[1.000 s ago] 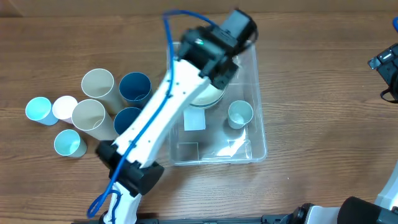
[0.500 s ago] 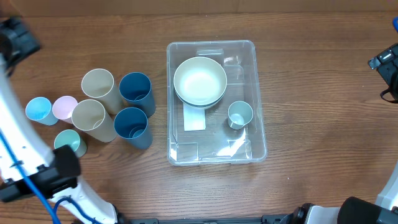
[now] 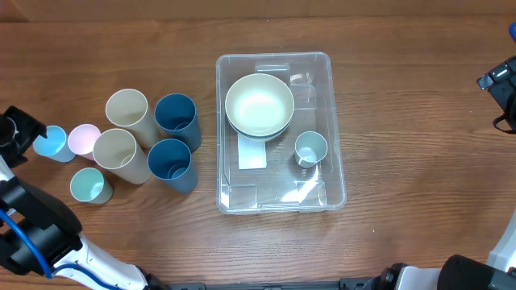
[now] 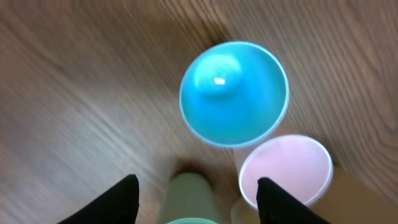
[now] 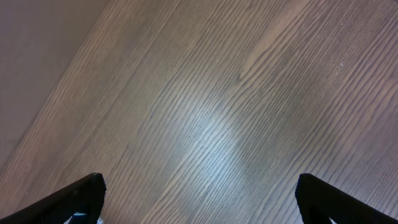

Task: Pack container
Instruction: 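Grasp the light blue cup with the left gripper, then place the light blue cup into the grey cup in the bin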

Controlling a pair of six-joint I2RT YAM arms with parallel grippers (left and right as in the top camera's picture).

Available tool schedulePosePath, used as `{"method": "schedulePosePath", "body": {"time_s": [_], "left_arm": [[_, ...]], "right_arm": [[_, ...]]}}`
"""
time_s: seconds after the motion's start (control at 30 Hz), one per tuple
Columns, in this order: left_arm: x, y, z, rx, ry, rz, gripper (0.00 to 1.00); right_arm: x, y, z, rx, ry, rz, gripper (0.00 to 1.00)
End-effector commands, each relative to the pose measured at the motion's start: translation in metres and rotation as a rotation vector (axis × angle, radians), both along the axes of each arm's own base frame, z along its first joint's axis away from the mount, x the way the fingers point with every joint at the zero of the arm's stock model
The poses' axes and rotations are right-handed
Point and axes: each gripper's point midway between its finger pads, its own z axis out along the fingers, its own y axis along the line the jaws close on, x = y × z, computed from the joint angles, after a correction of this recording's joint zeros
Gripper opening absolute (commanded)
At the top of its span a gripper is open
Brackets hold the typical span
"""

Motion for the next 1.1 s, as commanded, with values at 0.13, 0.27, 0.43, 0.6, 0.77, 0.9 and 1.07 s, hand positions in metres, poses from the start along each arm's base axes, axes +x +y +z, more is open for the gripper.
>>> {"method": "schedulePosePath", "body": {"time_s": [0.13, 0.27, 0.43, 0.6, 0.77, 0.9, 1.07], "left_arm": [[-0.004, 0.005, -0.039, 0.025, 0.003, -0.018, 0.60], [-0.001, 0.009, -0.058, 0.042, -0.019, -0.003, 0.59], [-0.002, 0.008, -0.077, 0.050, -0.026, 0.010, 0.47], [-0.015, 0.012, -0.092, 0.066, 0.009, 0.087, 0.21], [-0.024, 0.026, -0.074, 0.059, -0.005, 0.180, 0.04], [-0.033, 0.045, -0.021, 0.068, -0.045, 0.213, 0.04], [0.007, 0.012, 0.102, 0.061, -0.386, 0.077, 0.04]], "right_arm": [[0.001, 0.000, 0.001, -0.001, -0.005, 0.001, 1.00], [0.001, 0.000, 0.001, -0.001, -0.005, 0.001, 1.00], [0.001, 0.000, 0.001, -0.001, -0.005, 0.001, 1.00], [0.001, 0.000, 0.001, -0.001, -0.005, 0.001, 1.00], [0.001, 0.000, 0.001, -0.001, -0.005, 0.001, 1.00], [0.001, 0.000, 0.001, -0.001, -0.005, 0.001, 1.00], [0.001, 0.000, 0.001, -0.001, -0.005, 0.001, 1.00]]}}
